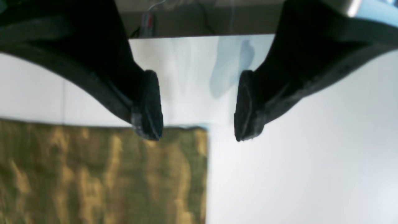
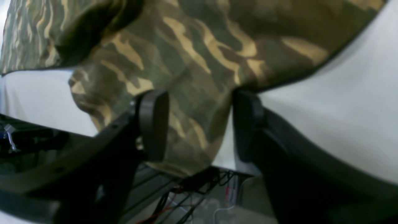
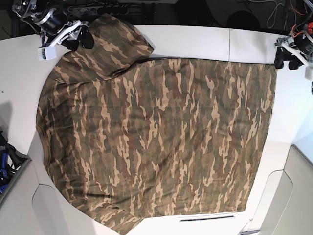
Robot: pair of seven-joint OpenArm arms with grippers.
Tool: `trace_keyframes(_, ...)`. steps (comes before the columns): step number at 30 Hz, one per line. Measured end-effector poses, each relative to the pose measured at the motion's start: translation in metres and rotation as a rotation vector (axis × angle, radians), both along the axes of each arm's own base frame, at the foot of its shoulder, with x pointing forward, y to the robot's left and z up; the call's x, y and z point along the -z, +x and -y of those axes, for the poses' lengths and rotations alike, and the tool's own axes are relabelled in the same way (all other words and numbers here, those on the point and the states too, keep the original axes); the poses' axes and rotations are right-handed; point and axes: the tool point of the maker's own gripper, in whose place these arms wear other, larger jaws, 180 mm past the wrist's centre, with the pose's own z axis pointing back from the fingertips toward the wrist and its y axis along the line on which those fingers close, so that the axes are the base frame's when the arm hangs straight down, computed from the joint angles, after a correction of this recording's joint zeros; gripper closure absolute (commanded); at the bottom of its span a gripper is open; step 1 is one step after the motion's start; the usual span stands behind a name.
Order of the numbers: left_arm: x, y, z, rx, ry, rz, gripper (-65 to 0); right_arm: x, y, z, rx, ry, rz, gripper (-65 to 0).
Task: Fold the T-shirt properly
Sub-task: 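Move both grippers down to the shirt's hem corners and grasp them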
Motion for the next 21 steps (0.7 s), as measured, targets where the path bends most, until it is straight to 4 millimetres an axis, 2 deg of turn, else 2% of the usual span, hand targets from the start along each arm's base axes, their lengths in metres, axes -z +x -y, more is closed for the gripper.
trace_keyframes(5, 0.001, 0.013, -0.014, -0.047, -0.069, 0.034, -45.1, -0.001, 0.002, 0.000, 0.000, 0.000, 0.005, -33.2)
trace_keyframes(11, 0.024, 0.004, -0.025, -0.126, -0.148, -0.004, -45.1, -0.001, 0.002, 0.000, 0.000, 0.000, 0.005, -33.2)
trace_keyframes(17, 0.037, 0.005, -0.011, -0.112, -0.221, -0.005, -45.1, -0.001, 0.002, 0.000, 0.000, 0.000, 0.005, -33.2)
trace_keyframes(21, 0.040, 0.015, 0.006, -0.071, -0.237, 0.023, -45.1, 0.000, 0.002, -0.003, 0.007, 0.009, 0.005, -33.2)
